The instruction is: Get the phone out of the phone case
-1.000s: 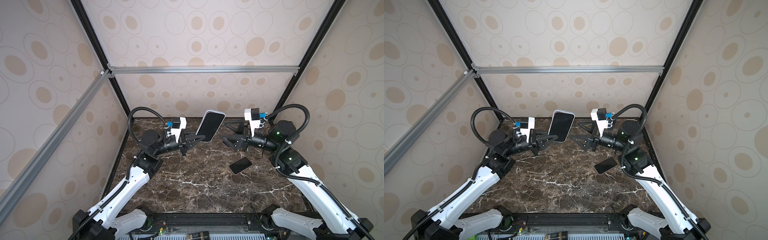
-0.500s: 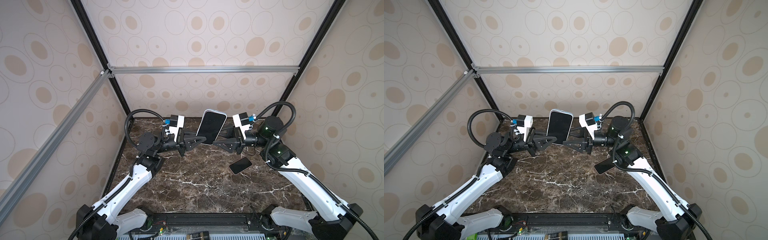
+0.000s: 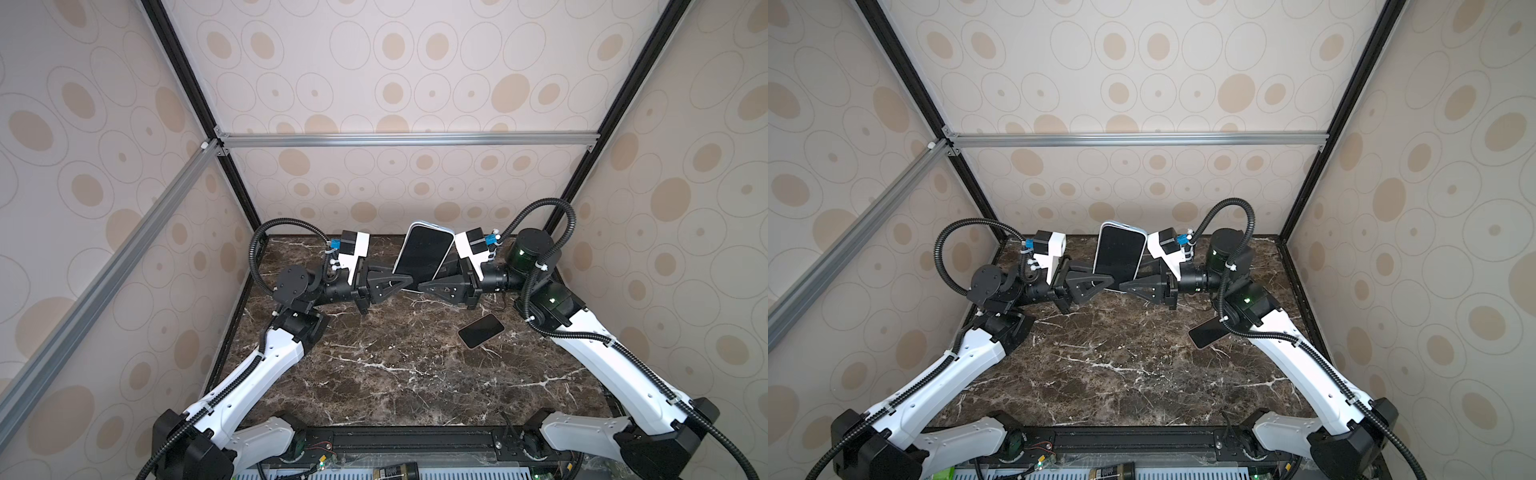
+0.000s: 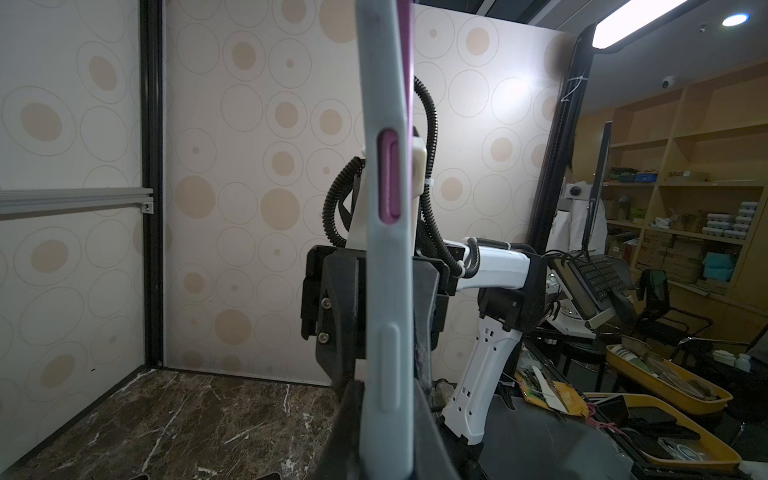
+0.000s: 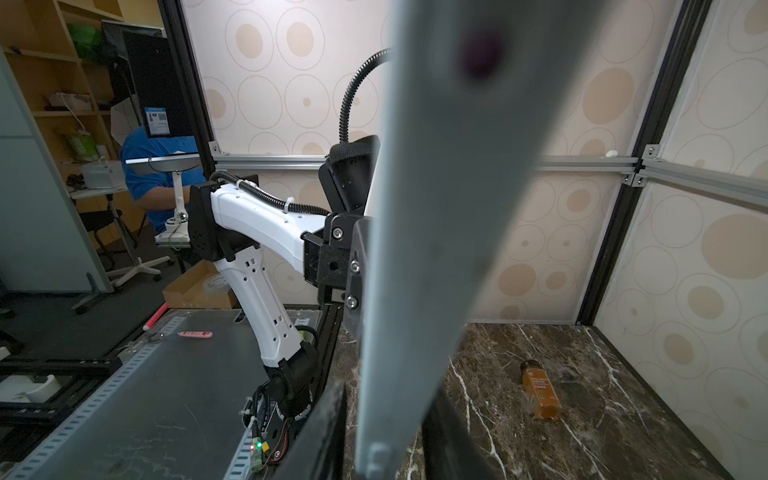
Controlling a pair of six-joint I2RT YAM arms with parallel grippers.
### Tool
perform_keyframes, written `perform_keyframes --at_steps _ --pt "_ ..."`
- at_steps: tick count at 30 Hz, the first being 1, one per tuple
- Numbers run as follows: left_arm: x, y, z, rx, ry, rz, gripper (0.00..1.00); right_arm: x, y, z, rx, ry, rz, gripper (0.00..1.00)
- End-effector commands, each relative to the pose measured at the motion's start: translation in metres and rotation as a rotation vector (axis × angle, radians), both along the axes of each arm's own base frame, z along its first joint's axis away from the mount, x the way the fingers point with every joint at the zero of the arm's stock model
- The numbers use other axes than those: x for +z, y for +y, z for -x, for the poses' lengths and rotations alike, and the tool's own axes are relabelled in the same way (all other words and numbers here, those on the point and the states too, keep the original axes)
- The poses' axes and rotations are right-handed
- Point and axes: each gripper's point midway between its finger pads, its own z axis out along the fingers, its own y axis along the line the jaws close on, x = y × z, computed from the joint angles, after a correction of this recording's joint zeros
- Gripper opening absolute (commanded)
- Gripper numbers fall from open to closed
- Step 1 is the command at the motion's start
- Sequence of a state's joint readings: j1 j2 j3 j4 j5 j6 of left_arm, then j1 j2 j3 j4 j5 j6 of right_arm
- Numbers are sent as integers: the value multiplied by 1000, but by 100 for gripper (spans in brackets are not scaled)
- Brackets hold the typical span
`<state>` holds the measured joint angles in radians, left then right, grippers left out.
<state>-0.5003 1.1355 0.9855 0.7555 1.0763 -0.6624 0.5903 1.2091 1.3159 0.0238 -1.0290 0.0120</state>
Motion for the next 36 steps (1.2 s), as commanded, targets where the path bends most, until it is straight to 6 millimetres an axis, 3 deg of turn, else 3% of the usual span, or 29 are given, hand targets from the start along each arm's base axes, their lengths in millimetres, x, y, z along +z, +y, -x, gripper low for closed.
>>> perform_keyframes --at_steps 1,9,19,27,31,36 --pt "25 5 10 10 -99 27 0 7 1 8 26 -38 4 29" --pt "23 4 8 10 -95 26 0 4 0 6 0 -17 11 13" --pt "32 7 8 46 -139 34 0 9 -4 2 -56 -15 -3 0" --pt "37 27 -31 434 -233 -73 52 7 -19 -18 -263 -97 -17 0" --pt "39 31 -40 525 -274 -137 63 3 -29 -27 -361 -116 21 0" --pt "35 29 -39 610 -358 -193 64 -1 -42 -35 -442 -119 75 0"
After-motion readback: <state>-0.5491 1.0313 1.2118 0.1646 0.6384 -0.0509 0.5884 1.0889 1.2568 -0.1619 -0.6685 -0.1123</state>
